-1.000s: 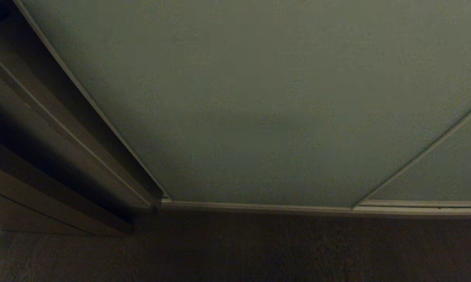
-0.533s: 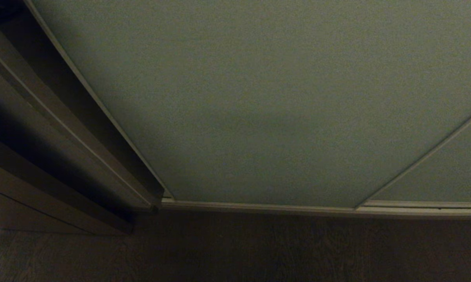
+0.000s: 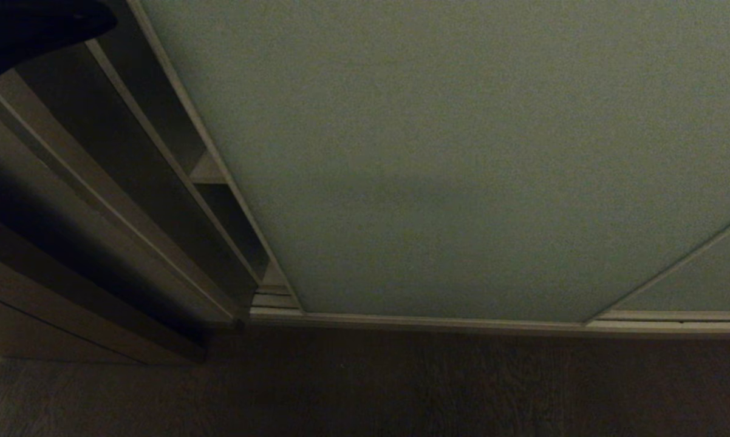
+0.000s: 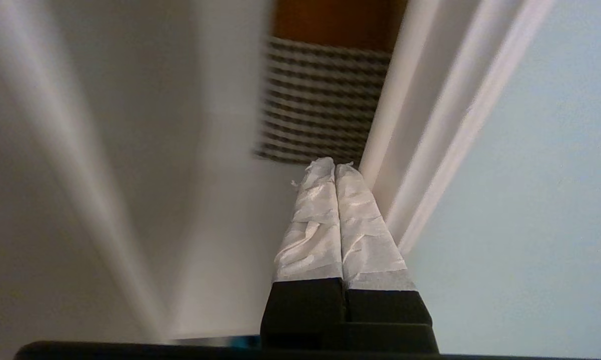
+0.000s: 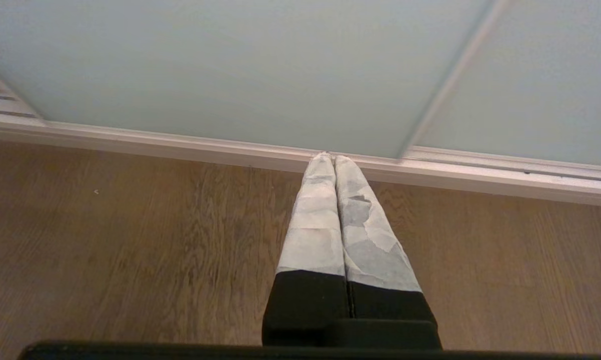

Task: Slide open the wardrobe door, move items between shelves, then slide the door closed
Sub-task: Open the door

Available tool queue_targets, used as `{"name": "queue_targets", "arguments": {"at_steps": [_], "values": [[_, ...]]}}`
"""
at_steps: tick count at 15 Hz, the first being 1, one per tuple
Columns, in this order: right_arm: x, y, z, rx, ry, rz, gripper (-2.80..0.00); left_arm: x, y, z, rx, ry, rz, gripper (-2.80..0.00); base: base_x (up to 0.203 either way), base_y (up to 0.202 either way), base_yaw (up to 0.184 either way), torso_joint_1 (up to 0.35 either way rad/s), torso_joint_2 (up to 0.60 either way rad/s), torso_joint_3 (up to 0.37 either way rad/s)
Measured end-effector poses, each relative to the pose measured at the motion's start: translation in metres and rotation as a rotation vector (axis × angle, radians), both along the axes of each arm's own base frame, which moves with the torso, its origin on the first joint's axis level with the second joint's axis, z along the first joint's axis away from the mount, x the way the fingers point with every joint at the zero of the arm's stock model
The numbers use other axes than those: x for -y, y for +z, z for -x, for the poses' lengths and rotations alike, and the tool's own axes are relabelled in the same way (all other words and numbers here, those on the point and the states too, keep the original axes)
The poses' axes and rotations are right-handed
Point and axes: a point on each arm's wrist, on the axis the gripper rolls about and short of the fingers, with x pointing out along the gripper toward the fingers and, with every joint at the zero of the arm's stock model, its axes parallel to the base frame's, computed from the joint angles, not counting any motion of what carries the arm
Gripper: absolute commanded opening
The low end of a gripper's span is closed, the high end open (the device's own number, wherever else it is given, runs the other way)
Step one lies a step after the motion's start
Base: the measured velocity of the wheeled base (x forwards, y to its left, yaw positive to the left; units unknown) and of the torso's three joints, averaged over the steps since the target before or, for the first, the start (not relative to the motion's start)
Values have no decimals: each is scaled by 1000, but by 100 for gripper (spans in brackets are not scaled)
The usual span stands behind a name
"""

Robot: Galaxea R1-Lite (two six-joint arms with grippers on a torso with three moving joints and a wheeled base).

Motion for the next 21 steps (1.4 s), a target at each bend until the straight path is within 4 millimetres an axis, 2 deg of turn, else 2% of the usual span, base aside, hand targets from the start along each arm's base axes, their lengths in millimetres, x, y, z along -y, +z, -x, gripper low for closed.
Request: {"name": "queue_targets", "arguments": {"at_steps": [11,17,19,21], "values": [[0,0,0,0,0,0,-280,98,-22,-19,-92,-287,-13,-280,0,0,0,0,0,0],[0,0,0,0,-1,0,-280,149,-27,-4,-139,-445,-6,-280,0,0,0,0,0,0],[0,0,0,0,0,0,-280,160,-28,-4,-143,-453,-7,-280,0,0,0,0,0,0],[0,0,0,0,0,0,-280,159,-25,-7,-143,-439,2,-280,0,0,0,0,0,0]]}}
